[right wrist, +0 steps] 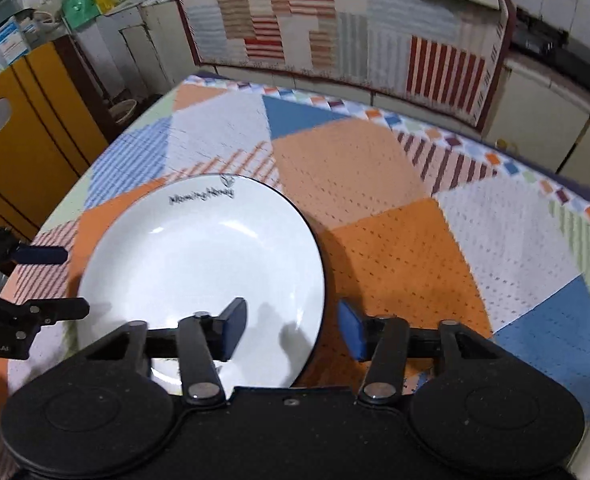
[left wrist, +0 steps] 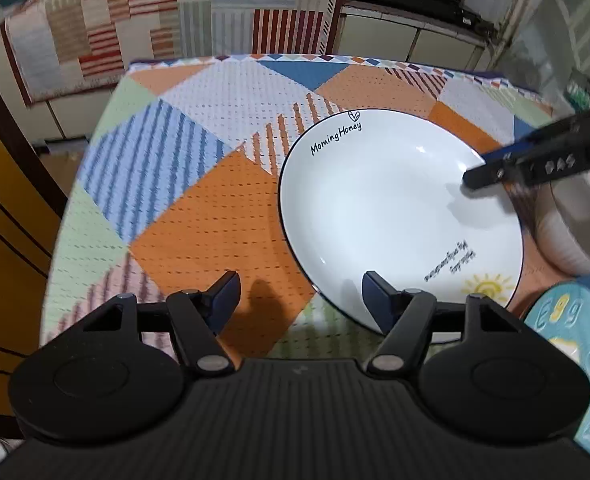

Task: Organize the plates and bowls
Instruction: 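Grasp the rim of the white Morning Honey plate with the left gripper, then lift the Morning Honey plate and lower it onto the stacked plates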

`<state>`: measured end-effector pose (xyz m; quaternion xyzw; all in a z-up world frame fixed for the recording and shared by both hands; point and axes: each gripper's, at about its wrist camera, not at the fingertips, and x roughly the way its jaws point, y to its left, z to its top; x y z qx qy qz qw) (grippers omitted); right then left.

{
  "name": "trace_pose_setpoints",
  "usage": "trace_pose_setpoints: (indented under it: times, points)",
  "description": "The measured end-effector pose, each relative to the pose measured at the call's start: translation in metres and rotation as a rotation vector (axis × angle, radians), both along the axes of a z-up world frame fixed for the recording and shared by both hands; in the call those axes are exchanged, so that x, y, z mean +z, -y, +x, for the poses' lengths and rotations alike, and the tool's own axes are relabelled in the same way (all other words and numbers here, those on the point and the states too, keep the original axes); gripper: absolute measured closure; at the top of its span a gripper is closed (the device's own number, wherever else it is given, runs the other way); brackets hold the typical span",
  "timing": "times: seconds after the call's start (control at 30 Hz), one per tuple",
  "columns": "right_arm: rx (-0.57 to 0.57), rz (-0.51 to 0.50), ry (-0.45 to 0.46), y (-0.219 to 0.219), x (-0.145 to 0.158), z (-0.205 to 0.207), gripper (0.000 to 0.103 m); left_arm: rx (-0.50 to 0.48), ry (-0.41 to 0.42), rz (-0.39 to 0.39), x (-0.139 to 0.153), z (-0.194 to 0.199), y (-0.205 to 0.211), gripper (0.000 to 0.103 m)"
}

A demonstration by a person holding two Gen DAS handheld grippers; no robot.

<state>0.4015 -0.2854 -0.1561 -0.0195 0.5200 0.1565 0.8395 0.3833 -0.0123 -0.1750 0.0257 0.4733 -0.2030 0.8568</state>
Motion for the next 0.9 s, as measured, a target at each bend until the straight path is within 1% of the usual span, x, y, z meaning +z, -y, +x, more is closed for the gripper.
trace_pose_setpoints:
  times: [0.03,0.1,0.13,0.17,0.2,0.27,0.33,0.37,0.4,0.43,0.47,0.5,0.53,0.63,0.67,0.77,0.83,0.9]
  points:
    - [0.003,0.005,-0.013,0.001,-0.004,0.002,0.059,0.003,-0.009,-0.001,-0.002,0.002,0.000,0.048]
    - [-0.001,0.035,-0.036,0.004,-0.010,0.005,0.070,0.009,-0.020,0.000,-0.008,0.004,0.001,0.054]
    - [-0.008,0.047,-0.040,0.005,-0.013,0.007,0.070,0.013,-0.024,-0.019,-0.008,0.005,0.000,0.061]
    - [-0.011,0.056,-0.040,0.006,-0.014,0.008,0.072,0.032,-0.032,-0.049,-0.009,0.005,-0.002,0.066]
    - [-0.009,0.048,-0.032,0.006,-0.016,0.008,0.078,0.068,-0.039,-0.083,-0.009,0.006,-0.007,0.071]
    - [0.013,0.036,-0.004,0.004,-0.017,0.006,0.077,0.110,-0.057,-0.139,-0.013,0.009,-0.014,0.073]
    - [0.004,0.055,0.002,0.007,-0.018,0.006,0.077,0.125,-0.088,-0.187,-0.018,0.012,-0.019,0.075]
    - [-0.001,0.068,0.006,0.009,-0.019,0.007,0.077,0.122,-0.096,-0.199,-0.019,0.014,-0.019,0.077]
    - [-0.002,0.081,0.010,0.010,-0.020,0.007,0.077,0.119,-0.109,-0.213,-0.021,0.015,-0.018,0.080]
    - [-0.002,0.093,0.014,0.012,-0.021,0.008,0.077,0.123,-0.121,-0.226,-0.021,0.016,-0.017,0.086]
    - [0.002,0.100,0.019,0.012,-0.022,0.009,0.077,0.122,-0.140,-0.242,-0.023,0.017,-0.015,0.089]
    - [0.010,0.102,0.027,0.012,-0.023,0.009,0.077,0.136,-0.146,-0.241,-0.022,0.018,-0.011,0.088]
    - [0.015,0.098,0.040,0.011,-0.023,0.008,0.077,0.144,-0.146,-0.222,-0.022,0.018,-0.006,0.088]
    - [-0.020,0.088,0.050,0.008,-0.023,0.012,0.076,0.122,-0.107,-0.141,-0.019,0.014,0.008,0.085]
    - [-0.021,0.085,0.047,0.008,-0.022,0.012,0.076,0.121,-0.107,-0.122,-0.019,0.013,0.011,0.084]
    - [-0.001,0.088,0.038,0.007,-0.020,0.006,0.077,0.118,-0.114,-0.114,-0.014,0.009,0.011,0.084]
    - [-0.003,0.098,0.050,0.007,-0.016,-0.003,0.077,0.100,-0.067,-0.121,-0.003,-0.001,0.008,0.084]
    - [-0.025,0.104,0.091,0.006,-0.007,-0.014,0.077,0.104,-0.015,-0.130,0.008,-0.013,0.000,0.083]
